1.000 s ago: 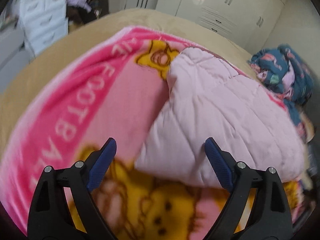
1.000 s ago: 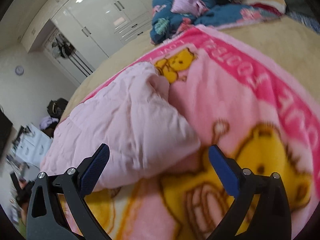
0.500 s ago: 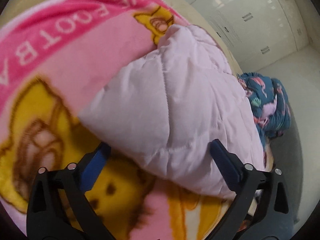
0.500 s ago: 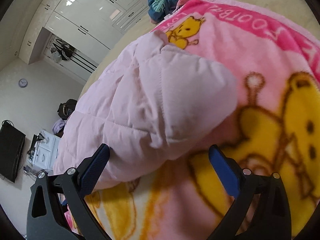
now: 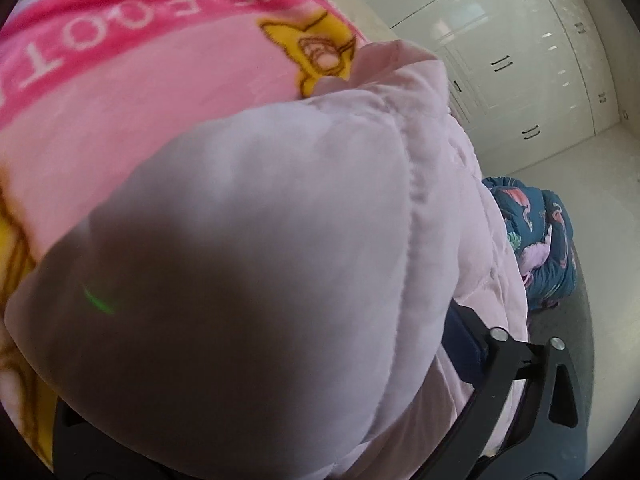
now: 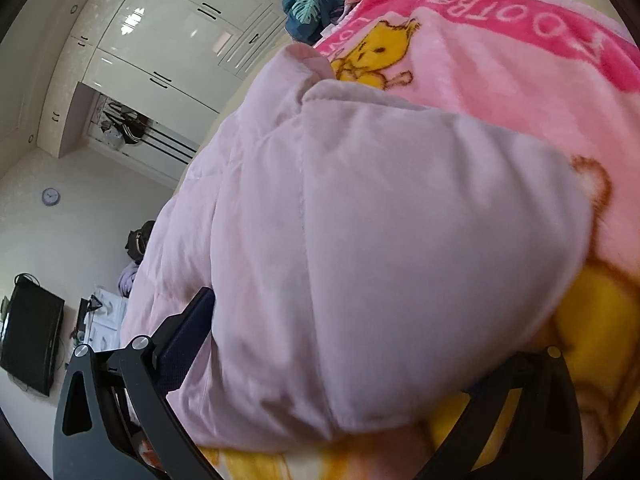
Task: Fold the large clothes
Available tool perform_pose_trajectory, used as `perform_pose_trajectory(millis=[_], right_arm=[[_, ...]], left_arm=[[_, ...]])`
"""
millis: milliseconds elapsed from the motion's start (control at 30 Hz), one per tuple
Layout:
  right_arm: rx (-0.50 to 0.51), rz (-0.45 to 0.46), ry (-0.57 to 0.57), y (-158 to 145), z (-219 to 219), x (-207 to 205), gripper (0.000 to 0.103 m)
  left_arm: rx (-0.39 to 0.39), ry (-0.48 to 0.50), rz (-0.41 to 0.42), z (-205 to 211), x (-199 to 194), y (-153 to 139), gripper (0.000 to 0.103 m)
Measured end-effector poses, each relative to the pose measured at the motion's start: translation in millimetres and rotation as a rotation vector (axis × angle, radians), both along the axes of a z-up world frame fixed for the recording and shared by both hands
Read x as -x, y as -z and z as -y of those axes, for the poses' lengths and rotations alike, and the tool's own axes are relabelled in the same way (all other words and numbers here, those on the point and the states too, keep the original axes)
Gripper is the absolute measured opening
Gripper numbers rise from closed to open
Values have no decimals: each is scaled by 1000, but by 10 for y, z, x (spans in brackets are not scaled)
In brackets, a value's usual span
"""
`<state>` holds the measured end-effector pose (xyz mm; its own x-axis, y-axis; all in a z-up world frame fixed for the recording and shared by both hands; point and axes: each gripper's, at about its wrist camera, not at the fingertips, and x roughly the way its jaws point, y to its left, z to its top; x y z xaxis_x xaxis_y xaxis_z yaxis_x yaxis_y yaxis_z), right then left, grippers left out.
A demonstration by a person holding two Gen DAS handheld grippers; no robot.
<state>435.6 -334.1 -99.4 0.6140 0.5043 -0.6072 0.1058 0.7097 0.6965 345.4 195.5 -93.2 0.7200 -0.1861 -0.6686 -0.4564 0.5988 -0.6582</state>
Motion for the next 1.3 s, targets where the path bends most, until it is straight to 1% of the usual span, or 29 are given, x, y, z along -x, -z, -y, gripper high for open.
perform_pose_trajectory(millis=[33, 67, 100, 133, 167, 200, 233, 267, 300, 333, 400, 467, 500, 533, 633, 733, 833, 867, 1000, 1100, 1200, 1267, 1300], right_arm=[[7, 10, -5, -20, -12, -19, 93], [26, 34, -23, -73, -38, -26, 84], [55, 57, -40, -138, -72, -12, 68], [101, 101, -66, -246, -127, 11, 53], [138, 133, -84, -319, -169, 39, 42], [206, 175, -109, -446, -251, 78, 39], [285, 211, -135, -572, -346, 123, 34], [343, 246, -156, -694, -428, 180, 33], [372, 270, -168, -780, -473, 223, 31], [404, 302, -182, -898, -529, 282, 29], [479, 399, -218, -1196, -654, 493, 28], [520, 454, -248, -1374, -710, 682, 28], [539, 486, -269, -1480, -741, 827, 28], [543, 501, -282, -1524, -739, 941, 28], [541, 519, -306, -1563, -689, 1241, 28], [547, 522, -319, -1495, -603, 1532, 27], [556, 516, -328, -1401, -558, 1797, 28], [554, 508, -325, -1357, -523, 1885, 28], [517, 450, -306, -1188, -388, 2080, 28], [463, 375, -272, -1011, -273, 2122, 31], [404, 286, -242, -801, -163, 2140, 36], [345, 221, -222, -662, -83, 2135, 45], [306, 186, -207, -590, -32, 2136, 47]], left_arm=[[-24, 17, 11, 18, -1, -44, 79], [-44, 33, 19, 43, -2, -86, 68], [-72, 51, 29, 75, -5, -145, 63], [-101, 67, 36, 99, -1, -216, 53], [-136, 83, 40, 135, 4, -308, 45], [-175, 100, 40, 176, 8, -398, 42], [-223, 121, 48, 227, 18, -502, 35], [-255, 133, 57, 259, 28, -577, 32], [-285, 142, 69, 291, 53, -668, 30], [-319, 152, 87, 336, 118, -805, 29], [-364, 165, 122, 397, 225, -995, 29], [-418, 190, 154, 497, 364, -1203, 29], [-430, 197, 167, 521, 455, -1287, 29], [-435, 201, 173, 528, 532, -1336, 29], [-442, 224, 171, 556, 802, -1397, 29], [-453, 248, 158, 603, 1074, -1359, 29], [-479, 264, 142, 690, 1266, -1299, 29], [-482, 268, 137, 713, 1369, -1274, 29], [-493, 269, 116, 766, 1524, -1164, 29], [-498, 268, 90, 778, 1572, -1037, 31], [-493, 262, 62, 758, 1623, -883, 34], [-483, 254, 47, 725, 1663, -792, 39], [-478, 249, 40, 713, 1677, -743, 40]])
